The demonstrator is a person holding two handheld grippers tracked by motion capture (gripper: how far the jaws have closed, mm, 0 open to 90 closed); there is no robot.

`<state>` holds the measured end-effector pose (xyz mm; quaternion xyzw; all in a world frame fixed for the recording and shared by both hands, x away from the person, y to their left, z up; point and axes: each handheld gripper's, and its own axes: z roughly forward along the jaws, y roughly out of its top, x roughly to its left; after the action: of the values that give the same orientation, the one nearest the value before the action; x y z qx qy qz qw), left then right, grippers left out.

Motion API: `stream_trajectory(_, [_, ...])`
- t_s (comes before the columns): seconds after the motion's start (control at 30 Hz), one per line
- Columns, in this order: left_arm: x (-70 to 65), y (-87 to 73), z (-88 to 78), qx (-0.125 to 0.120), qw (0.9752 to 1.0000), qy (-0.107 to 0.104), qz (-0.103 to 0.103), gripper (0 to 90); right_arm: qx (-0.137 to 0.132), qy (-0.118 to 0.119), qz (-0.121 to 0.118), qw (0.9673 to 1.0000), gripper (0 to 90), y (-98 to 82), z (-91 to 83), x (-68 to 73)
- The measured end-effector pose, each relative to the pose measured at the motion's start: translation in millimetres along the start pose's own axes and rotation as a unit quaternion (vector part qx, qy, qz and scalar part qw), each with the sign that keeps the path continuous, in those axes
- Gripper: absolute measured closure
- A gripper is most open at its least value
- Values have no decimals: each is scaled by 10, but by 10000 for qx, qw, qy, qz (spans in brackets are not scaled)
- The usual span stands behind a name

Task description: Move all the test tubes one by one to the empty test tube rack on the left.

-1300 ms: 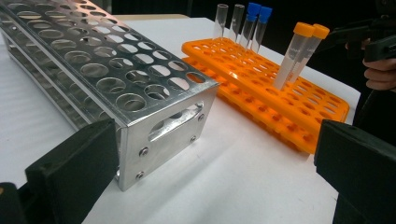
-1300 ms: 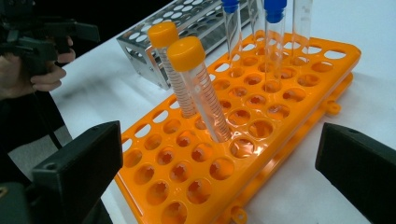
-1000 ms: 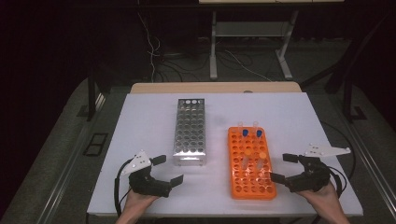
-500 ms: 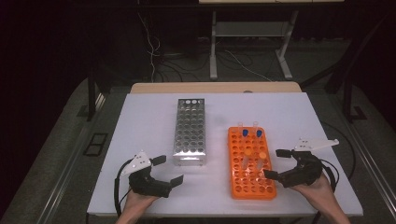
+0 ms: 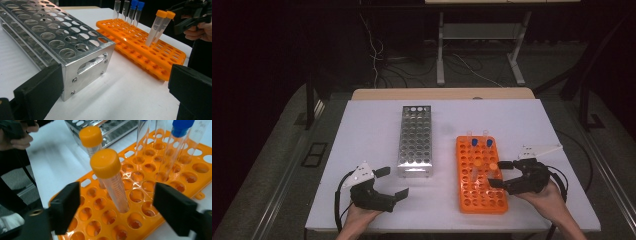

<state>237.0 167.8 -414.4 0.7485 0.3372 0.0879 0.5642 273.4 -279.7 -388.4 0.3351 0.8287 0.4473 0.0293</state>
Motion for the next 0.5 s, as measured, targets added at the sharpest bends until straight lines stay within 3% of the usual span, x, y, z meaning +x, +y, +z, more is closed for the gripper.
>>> stream_trajectory(0.07, [-3, 0, 5, 2, 10000, -7, 5, 0, 19, -29, -35, 10000, 329, 2, 15, -9])
stream_trajectory(0.1, [-3, 0, 5, 2, 10000, -7, 5, 0, 19, -29, -35, 10000, 329, 2, 15, -9])
stream_trajectory(0.13, [-5, 0, 6, 10, 10000, -9, 14, 0, 20, -30, -89, 10000, 395, 8, 32, -17])
stream_trajectory(0.5, [-10, -1, 8, 13, 10000, -9, 15, 0, 139, -85, -348, 9993, 652, 19, 107, -36])
